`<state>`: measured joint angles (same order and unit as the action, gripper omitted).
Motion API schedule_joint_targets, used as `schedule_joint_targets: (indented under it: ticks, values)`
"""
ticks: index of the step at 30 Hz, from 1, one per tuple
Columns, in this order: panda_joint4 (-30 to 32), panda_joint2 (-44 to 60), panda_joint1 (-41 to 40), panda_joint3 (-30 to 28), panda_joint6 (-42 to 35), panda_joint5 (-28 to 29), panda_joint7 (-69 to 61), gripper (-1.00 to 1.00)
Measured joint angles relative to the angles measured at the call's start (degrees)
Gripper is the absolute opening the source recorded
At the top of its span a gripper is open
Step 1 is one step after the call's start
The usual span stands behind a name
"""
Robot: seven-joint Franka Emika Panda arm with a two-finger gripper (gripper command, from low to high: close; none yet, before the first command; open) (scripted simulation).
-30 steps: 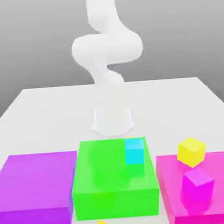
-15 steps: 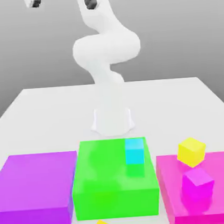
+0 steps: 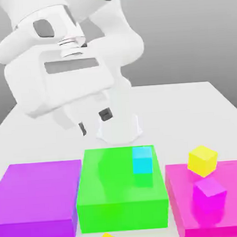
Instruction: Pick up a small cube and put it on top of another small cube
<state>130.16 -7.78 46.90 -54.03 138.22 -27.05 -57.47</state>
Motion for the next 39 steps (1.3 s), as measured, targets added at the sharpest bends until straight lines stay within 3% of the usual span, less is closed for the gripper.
schedule_joint_targets:
  ticks: [6, 11, 19, 29, 33, 34, 39]
  values:
    - [-0.9, 11.9, 0.6, 0.1, -1.6, -9.7, -19.4, 0.0]
    - [-1.3, 19.6, -2.2, 3.5, -1.6, -13.6, -32.8, 0.0]
    - [-1.3, 28.2, -5.3, 8.7, 1.2, -13.9, -50.4, 0.0]
    - [-0.5, 34.9, -7.0, 11.9, 7.2, -8.0, -68.4, 0.0]
    - [-2.4, 41.1, -11.8, 18.0, 11.5, -13.1, -74.4, 0.0]
    - [-3.0, 42.9, -13.1, 19.8, 12.7, -14.8, -75.7, -1.0]
    - [-3.0, 42.9, -13.1, 19.7, 12.7, -14.6, -75.6, -1.0]
